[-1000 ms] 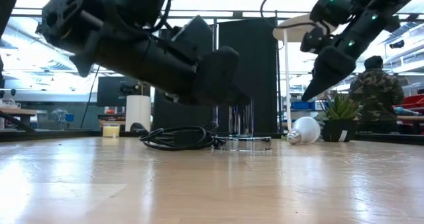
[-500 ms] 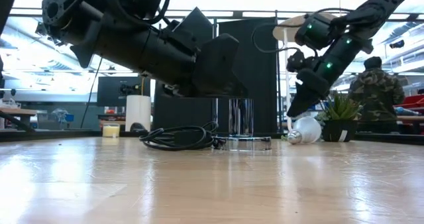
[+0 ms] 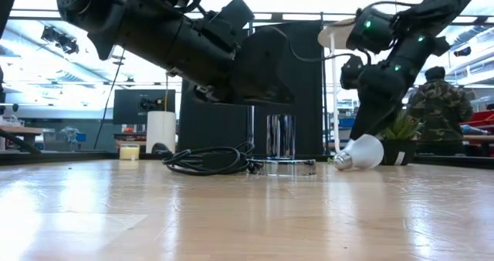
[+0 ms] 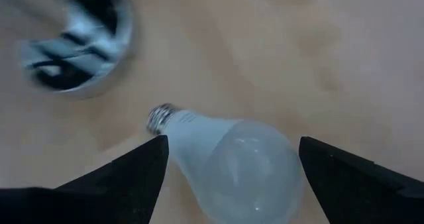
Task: Screw lightbulb
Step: Insert the white lightbulb into the metallic lamp
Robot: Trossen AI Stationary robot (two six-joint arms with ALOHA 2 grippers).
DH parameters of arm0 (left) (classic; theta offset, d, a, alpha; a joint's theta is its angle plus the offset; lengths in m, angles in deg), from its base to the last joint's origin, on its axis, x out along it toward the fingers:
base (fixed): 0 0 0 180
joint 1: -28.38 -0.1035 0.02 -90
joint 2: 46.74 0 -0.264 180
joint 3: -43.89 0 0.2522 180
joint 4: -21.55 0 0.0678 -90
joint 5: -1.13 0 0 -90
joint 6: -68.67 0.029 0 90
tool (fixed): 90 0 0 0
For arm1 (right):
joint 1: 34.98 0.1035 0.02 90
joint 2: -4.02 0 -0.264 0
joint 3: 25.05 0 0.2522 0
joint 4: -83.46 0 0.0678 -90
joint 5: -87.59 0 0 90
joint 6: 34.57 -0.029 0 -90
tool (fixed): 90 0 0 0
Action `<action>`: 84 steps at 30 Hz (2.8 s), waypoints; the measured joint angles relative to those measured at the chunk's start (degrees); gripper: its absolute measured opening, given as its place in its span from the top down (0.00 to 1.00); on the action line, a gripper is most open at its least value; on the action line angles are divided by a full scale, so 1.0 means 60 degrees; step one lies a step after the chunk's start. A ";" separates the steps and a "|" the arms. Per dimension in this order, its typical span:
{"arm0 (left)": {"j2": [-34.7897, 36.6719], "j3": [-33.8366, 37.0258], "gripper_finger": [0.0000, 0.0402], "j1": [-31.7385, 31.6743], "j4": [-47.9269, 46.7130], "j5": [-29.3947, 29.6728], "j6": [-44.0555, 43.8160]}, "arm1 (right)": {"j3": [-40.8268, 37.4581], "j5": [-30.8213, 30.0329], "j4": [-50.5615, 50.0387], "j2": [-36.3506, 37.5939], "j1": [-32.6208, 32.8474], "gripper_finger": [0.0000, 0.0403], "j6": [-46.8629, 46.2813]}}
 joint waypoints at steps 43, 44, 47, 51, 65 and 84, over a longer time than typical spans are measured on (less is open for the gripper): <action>-0.2339 -0.4497 0.25 -0.0131 -0.3362 -0.2390 0.1183 | -0.3388 -0.6202 0.6953 -0.0479 0.7837 0.14 -0.0683; -0.2339 -0.4497 0.25 -0.0137 -0.3341 -0.2489 0.1082 | -0.3388 -0.6143 0.7145 -0.0599 0.7836 0.14 -0.0677; -0.2416 -0.4497 0.24 -0.0140 -0.3335 -0.2515 0.0812 | -0.3388 -0.5993 0.7822 -0.1036 0.7837 0.14 -0.0715; -0.2612 -0.4527 0.24 -0.0091 -0.3493 -0.2658 0.0725 | -0.3293 -0.5969 0.8708 -0.1812 0.7858 0.14 -0.0672; -0.2820 -0.4539 0.30 0.0069 -0.4419 -0.2763 0.1271 | -0.2109 -0.5888 0.9956 -0.4317 0.8030 0.14 -0.0143; -0.2820 -0.4537 0.38 0.0076 -0.4360 -0.3015 0.0965 | -0.2095 -0.5983 1.2085 -0.5788 0.7907 0.25 0.0433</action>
